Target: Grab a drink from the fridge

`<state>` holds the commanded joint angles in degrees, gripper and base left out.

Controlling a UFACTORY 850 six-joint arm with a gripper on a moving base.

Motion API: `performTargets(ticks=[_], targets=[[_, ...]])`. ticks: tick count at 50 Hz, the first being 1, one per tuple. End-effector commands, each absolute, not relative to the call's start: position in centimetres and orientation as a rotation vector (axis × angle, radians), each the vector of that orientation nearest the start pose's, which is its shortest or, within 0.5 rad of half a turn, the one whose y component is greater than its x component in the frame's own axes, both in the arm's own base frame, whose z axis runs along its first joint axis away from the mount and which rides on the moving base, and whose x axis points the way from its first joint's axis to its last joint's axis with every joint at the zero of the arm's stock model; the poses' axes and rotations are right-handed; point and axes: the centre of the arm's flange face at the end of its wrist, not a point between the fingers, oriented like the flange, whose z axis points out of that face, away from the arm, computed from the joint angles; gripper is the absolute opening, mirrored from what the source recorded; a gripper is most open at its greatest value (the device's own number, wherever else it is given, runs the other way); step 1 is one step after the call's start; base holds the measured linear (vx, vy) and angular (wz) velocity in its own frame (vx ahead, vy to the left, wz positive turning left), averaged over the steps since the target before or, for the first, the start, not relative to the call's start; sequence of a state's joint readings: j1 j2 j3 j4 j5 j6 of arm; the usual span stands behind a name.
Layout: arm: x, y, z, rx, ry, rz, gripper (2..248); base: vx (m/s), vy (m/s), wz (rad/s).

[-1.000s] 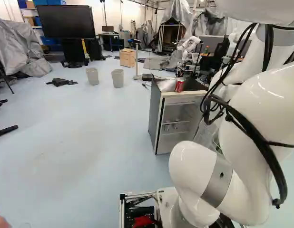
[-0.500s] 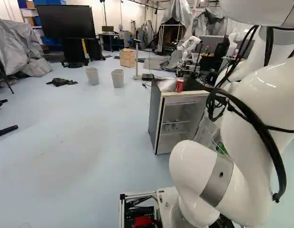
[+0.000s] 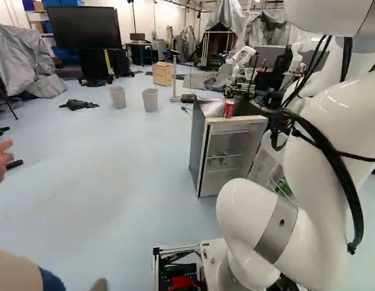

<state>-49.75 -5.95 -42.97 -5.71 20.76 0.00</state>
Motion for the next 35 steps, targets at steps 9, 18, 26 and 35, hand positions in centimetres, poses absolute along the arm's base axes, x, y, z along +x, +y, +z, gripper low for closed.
performTargets(ticks=[9, 18, 26, 35], targets=[[32.1, -38.6, 45.7, -2.986, 1.232, -1.463, 247, 0.0, 0.0, 0.0], [32.3, -39.8, 46.0, -2.988, 1.291, -1.349, 247, 0.0, 0.0, 0.0], [32.7, -41.0, 46.5, -2.959, 1.36, -1.3, 247, 0.0, 0.0, 0.0], [33.5, -42.6, 46.5, -2.877, 1.479, -1.286, 247, 0.0, 0.0, 0.0]])
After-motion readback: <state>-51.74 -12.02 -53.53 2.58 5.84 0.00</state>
